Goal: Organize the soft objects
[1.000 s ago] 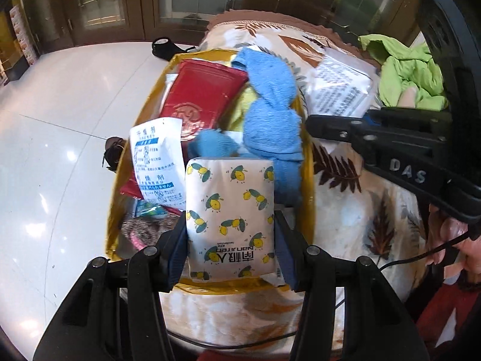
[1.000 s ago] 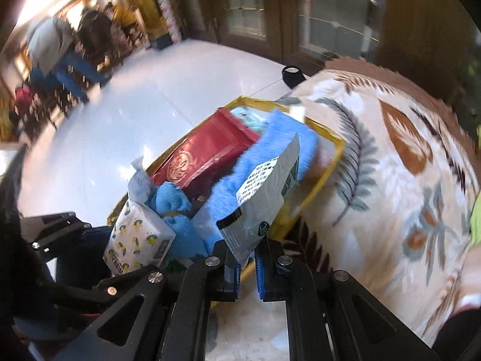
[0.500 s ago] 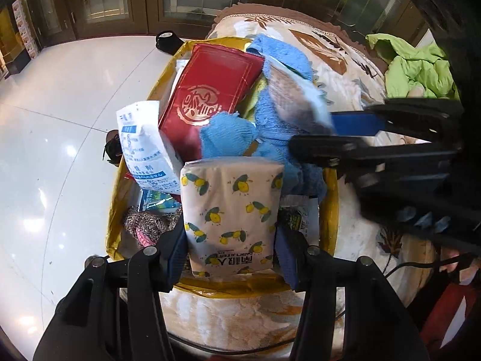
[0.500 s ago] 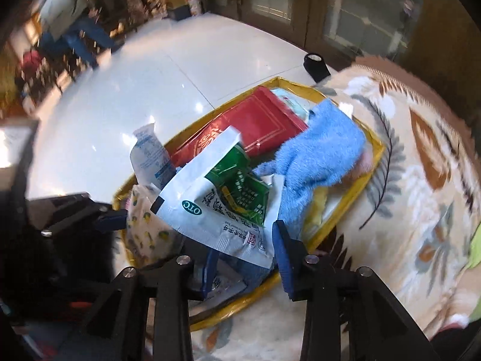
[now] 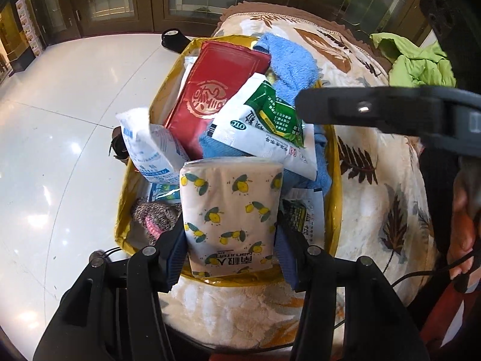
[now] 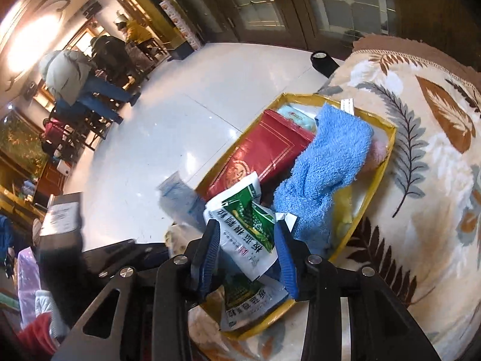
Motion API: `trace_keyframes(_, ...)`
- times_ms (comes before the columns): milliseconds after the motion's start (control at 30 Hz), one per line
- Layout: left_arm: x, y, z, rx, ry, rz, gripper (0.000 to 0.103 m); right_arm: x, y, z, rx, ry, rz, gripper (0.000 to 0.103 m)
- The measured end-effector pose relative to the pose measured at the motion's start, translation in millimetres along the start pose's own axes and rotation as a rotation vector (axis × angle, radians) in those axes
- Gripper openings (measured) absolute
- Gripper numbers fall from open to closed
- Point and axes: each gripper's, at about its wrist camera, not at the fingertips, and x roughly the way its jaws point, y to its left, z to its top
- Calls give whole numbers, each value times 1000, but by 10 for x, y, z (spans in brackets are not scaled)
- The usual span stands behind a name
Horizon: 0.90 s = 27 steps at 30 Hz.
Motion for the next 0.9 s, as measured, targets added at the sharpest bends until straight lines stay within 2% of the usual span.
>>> trace_keyframes(67,-34,-5,-20,4,-3,21,60,52,-3,-23,-1,6,-5,39)
trace_keyframes(133,-71,-4,-30,2,-10,26,76,47,-8,-66,5,4,-1,39)
trace_keyframes(167,-102,-2,-37,-7,-12,20,77,36,-12,-87,8,2,-6,40)
trace_keyframes(267,-139,14,-35,-47,9,-14,78,-36,-60,-165,26,-13,-14,46)
trace_keyframes(367,-191,-3,-34,-59,-1,-5,78,-149,-111,-245,47,-43,-25,46)
trace_keyframes(633,-470,-144,59,-58,-133,124,78,-488,3,-459,35,-167,-175,64)
trace_keyframes(700,-527,-180,95,-75,-169,146,78,-546,26,-496,40,-188,-198,81)
trace_keyframes(833,-555,-274,127,-91,-203,185,79,-681,-15,-568,88,-241,-202,85)
trace_keyframes(900,-578,-320,122,-99,-224,211,80,-761,-74,-625,127,-273,-209,90)
